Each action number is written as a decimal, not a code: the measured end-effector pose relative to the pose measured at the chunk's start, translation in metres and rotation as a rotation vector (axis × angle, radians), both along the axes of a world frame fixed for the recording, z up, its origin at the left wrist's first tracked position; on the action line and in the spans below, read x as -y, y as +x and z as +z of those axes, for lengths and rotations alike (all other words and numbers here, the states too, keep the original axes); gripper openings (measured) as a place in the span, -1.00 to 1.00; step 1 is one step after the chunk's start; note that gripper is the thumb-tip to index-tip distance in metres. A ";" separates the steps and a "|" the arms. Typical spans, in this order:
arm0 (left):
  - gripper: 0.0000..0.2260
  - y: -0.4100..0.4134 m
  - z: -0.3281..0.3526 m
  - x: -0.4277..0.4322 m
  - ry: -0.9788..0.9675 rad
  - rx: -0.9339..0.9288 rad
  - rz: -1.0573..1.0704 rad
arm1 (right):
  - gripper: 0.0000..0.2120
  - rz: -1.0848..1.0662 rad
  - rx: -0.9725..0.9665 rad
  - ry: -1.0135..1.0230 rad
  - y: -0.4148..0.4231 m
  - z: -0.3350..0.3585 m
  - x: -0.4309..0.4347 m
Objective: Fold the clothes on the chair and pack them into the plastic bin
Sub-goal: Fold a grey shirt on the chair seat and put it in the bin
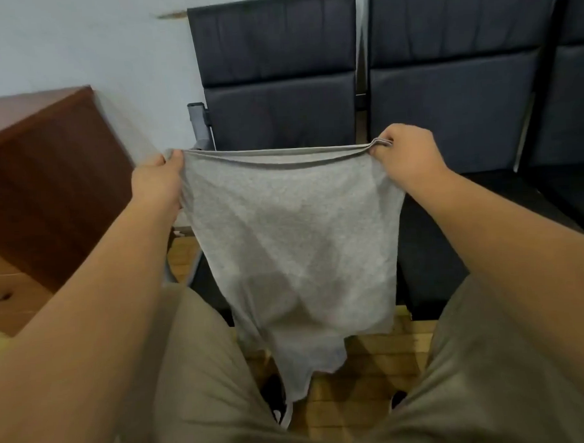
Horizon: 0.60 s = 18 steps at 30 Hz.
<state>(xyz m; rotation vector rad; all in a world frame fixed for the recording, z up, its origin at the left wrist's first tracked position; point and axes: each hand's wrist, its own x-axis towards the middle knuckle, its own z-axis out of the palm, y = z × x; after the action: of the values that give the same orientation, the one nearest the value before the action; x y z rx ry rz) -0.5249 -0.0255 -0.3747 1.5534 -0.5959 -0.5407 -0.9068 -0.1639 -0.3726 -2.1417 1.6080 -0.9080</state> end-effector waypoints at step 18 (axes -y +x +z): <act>-0.74 0.043 -0.071 0.114 0.320 0.119 -0.003 | -0.78 -0.084 0.053 0.144 0.058 -0.097 0.106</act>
<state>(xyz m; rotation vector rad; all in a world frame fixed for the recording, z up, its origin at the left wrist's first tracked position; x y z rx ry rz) -0.4816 -0.1393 -0.4459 1.8976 -0.6244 -0.5687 -0.8489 -0.2700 -0.4694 -1.9511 1.6935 -0.8391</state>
